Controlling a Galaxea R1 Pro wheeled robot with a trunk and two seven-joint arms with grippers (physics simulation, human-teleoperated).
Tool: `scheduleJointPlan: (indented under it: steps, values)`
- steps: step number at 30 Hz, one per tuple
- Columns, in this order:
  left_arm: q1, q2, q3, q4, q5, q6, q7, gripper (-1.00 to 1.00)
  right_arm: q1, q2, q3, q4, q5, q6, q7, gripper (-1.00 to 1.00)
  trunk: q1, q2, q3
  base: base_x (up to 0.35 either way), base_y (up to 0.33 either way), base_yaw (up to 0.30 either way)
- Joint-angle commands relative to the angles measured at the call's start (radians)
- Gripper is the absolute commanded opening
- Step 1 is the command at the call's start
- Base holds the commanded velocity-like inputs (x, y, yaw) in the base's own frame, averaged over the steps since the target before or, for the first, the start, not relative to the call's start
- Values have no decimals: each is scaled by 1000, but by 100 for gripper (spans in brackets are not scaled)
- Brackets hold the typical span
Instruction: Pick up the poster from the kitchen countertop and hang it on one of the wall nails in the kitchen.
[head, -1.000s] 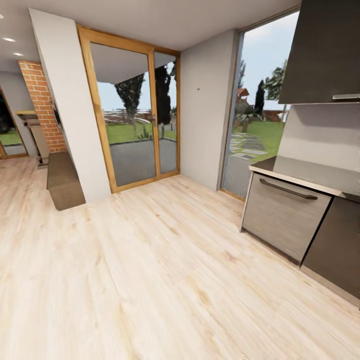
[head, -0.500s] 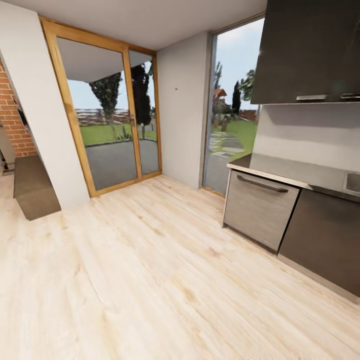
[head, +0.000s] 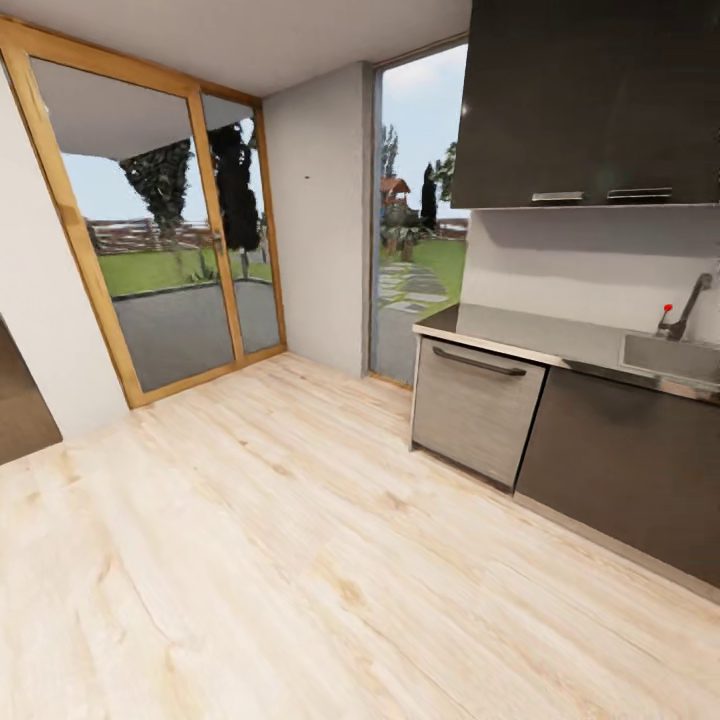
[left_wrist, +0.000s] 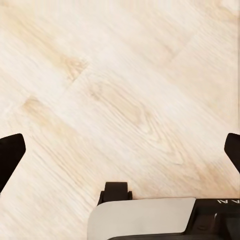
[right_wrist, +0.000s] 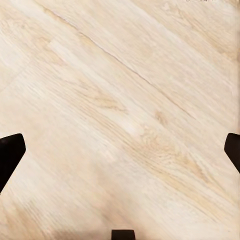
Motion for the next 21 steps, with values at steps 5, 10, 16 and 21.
scheduleJointPlan:
  steps: [5, 10, 16, 21]
  values:
    - [0, 0, 1, -2, -1, 0, 1, 100, -1, 0, 0, 1, 1, -3, 0, 100, 0, 0, -1, 283, 0, -108]
    - [0, 0, 1, -2, -1, 1, 1, 100, -1, 0, 0, 1, 1, -2, 1, 100, 0, 0, -1, 331, 0, -261]
    - [0, 0, 1, -2, -1, 1, 1, 100, -1, 0, 0, 1, 1, -2, 1, 100, 0, 0, -1, 339, 0, -291]
    - [0, 0, 1, -2, -1, 1, 1, 100, -1, 0, 1, 1, 1, -2, 2, 100, 0, 0, -1, 340, 0, -298]
